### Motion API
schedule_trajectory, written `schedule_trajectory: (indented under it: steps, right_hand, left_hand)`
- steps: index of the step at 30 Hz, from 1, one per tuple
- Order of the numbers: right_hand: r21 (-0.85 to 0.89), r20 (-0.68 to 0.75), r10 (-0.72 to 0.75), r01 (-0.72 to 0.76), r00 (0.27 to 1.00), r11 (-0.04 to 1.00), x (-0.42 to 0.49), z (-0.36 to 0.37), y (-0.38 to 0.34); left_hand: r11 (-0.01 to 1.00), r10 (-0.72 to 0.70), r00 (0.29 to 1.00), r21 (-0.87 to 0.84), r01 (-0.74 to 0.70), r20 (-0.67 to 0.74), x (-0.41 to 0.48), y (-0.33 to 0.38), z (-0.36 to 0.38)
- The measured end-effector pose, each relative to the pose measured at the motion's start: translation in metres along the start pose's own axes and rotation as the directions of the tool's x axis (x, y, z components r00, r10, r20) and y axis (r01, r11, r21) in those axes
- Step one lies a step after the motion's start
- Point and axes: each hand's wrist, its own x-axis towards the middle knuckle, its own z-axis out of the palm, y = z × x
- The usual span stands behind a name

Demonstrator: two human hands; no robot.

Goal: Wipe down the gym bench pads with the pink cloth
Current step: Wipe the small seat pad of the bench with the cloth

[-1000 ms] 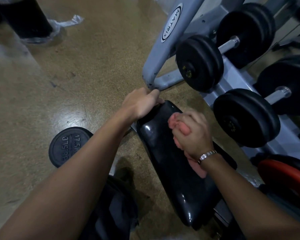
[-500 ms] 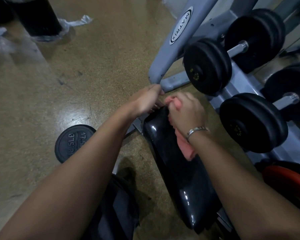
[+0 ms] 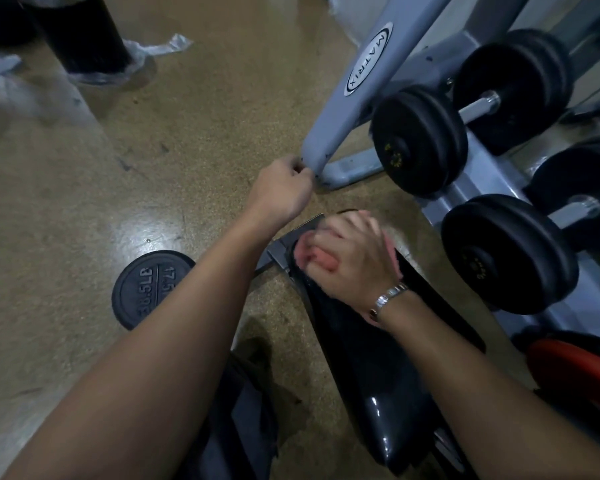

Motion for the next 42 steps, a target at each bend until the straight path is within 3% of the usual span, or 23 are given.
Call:
schedule_trajectory:
  steps: [4,6,9,14,16,18,20,24,29,34,38,39,42]
  right_hand:
    - [-0.103,0.02,0.243,-0.24,0.97,0.965,0.023,-0.003,0.0]
    - [-0.173,0.035,0.191,-0.182,0.981,0.968,0.024,0.003,-0.014]
    - [-0.092,0.011,0.007,-0.006,1.0,0.996,0.002,0.013,-0.015]
    - [-0.197,-0.072,0.195,-0.206,0.978,0.958,0.014,0.014,-0.024]
    - [-0.199,-0.067,0.111,-0.122,0.992,0.972,0.0,0.018,-0.03]
    - [-0.146,-0.038,-0.058,0.052,0.998,0.988,-0.022,0.017,-0.023]
    - [-0.135,-0.01,-0.095,0.093,0.995,0.987,-0.029,0.012,-0.01]
    - [-0.226,-0.058,0.246,-0.253,0.968,0.941,-0.018,0.011,-0.027]
    - [-0.178,0.034,-0.002,0.008,0.999,0.984,-0.054,0.013,-0.019]
    - [-0.138,-0.094,0.247,-0.258,0.965,0.956,-0.05,0.018,-0.038]
    - [-0.14,-0.008,0.001,-0.002,1.0,0.99,-0.084,0.018,-0.025]
    - [-0.142,0.008,-0.004,0.005,1.0,0.99,-0.085,0.015,-0.017]
    - [-0.089,-0.086,0.258,-0.265,0.962,0.96,-0.083,0.011,-0.017]
  left_hand:
    - [1.0,0.022,1.0,-0.009,-0.022,-0.007,-0.001,0.0,0.003]
    - [1.0,0.03,0.999,-0.006,-0.031,-0.019,-0.003,0.002,0.006]
    - [0.999,0.042,0.999,0.033,-0.042,0.001,-0.004,0.001,0.009]
    - [0.997,0.068,0.998,0.045,-0.068,0.011,-0.004,0.001,0.01]
    - [0.997,0.073,0.997,0.039,-0.073,0.001,-0.005,0.001,0.011]
    - [0.995,0.083,0.997,0.055,-0.083,0.008,-0.005,0.001,0.013]
    - [0.993,0.094,0.996,0.069,-0.094,0.01,-0.004,0.0,0.015]
    - [0.993,0.1,0.995,0.068,-0.1,0.006,-0.003,-0.003,0.016]
    - [0.987,0.12,0.993,0.105,-0.121,0.017,-0.007,-0.001,0.02]
    - [0.987,0.123,0.992,0.102,-0.126,0.028,-0.008,0.002,0.026]
    - [0.981,0.14,0.988,0.128,-0.147,0.06,-0.012,0.002,0.027]
    - [0.979,0.142,0.987,0.136,-0.15,0.069,-0.014,0.003,0.028]
    - [0.977,0.152,0.985,0.137,-0.162,0.081,-0.017,0.003,0.029]
